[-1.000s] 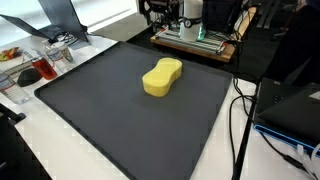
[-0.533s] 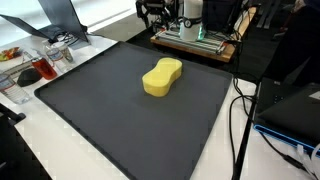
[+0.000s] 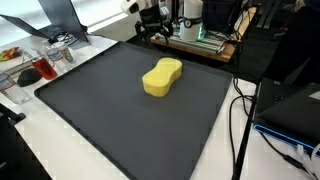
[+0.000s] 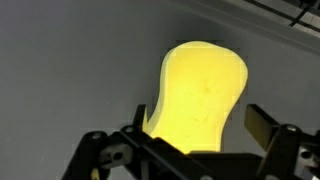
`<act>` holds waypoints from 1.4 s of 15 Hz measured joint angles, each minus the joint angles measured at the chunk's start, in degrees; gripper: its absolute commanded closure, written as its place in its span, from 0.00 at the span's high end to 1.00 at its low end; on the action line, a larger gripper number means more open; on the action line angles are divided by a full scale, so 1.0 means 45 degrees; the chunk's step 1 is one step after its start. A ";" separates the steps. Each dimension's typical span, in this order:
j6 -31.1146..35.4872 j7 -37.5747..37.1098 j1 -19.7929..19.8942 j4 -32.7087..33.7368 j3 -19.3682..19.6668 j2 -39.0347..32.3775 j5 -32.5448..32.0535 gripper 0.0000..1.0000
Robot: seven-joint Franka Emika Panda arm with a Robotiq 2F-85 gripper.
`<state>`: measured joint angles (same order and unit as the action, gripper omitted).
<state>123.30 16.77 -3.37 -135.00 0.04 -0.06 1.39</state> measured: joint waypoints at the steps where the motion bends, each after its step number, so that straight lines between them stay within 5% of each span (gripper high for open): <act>1: 0.0222 0.0544 0.0093 -0.0009 0.0022 -0.0306 0.0462 1.00; 15: 0.1915 0.7459 0.1710 -0.0333 -0.0266 -0.3140 0.5138 1.00; 16: 0.2061 0.7746 0.1772 -0.0372 -0.0361 -0.3334 0.5436 0.75; 21: 0.2486 0.8627 0.2193 -0.0417 -0.0749 -0.4029 0.6567 0.45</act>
<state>134.48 55.59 6.50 -136.88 -3.33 -18.20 30.95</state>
